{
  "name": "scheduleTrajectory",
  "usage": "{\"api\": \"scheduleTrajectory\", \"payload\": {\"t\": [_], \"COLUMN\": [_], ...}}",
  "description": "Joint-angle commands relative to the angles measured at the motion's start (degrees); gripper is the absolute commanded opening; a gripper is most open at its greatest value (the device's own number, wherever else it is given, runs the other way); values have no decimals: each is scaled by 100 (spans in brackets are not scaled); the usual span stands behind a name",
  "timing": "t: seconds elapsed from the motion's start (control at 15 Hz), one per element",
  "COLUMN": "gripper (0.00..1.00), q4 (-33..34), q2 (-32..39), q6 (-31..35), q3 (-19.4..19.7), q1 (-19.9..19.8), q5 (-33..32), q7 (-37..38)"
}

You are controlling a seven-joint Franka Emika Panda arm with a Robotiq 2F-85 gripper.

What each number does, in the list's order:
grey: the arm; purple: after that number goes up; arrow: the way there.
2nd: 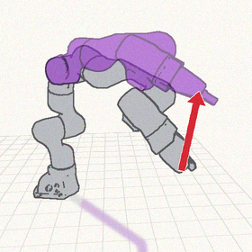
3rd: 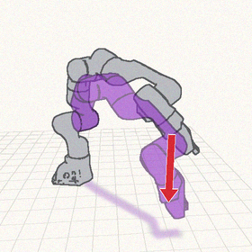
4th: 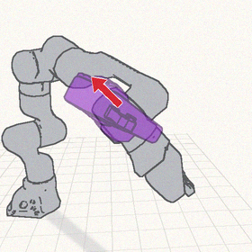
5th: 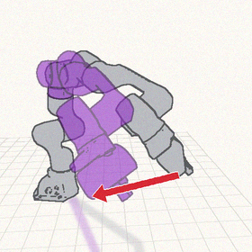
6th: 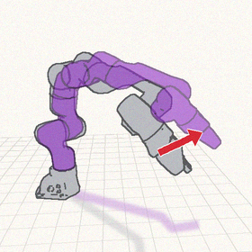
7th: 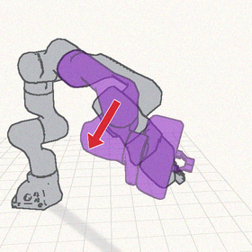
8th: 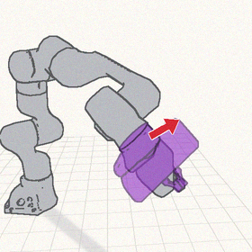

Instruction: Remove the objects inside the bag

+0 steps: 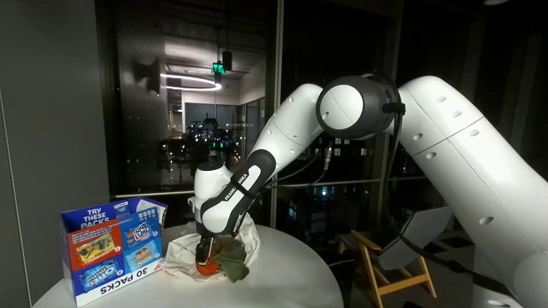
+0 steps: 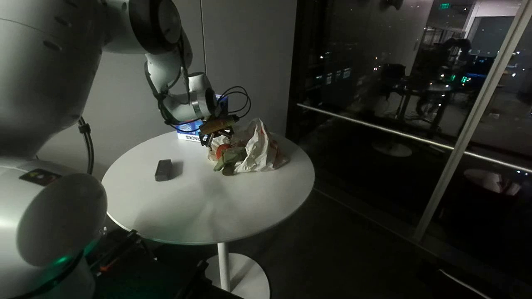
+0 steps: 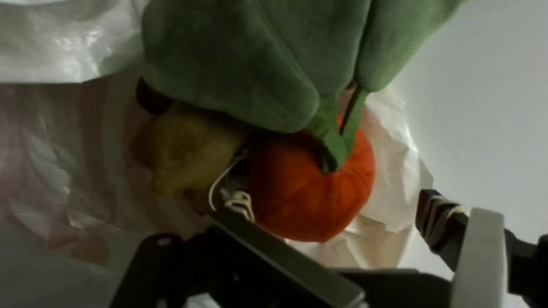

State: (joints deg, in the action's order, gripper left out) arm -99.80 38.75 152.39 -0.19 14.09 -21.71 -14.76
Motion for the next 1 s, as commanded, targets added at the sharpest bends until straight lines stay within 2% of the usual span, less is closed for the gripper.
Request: {"api": "scheduleTrajectory", "payload": {"t": [0.0,0.13,0.27,0.33,0.4,0.67,0.73,0.93], "gripper": [100,100,100,75,72,44,34,18], "q4": [595,785,970,1035,1084,1226,1246,1208], "q2": [456,648,827,898,942,1002,1002,869], "q6": [-359,-608,-617,-543,-480,-435,-457,-744], "q3": [-37,-288,-253,-188,-82,177,197,59], "q1": [-85,-301,-297,-257,-187,-17,-2,-92], "q5": [53,324,291,183,57,-260,-274,-57], "q7": [93,-125,-53,-41,7,199,218,207]}}
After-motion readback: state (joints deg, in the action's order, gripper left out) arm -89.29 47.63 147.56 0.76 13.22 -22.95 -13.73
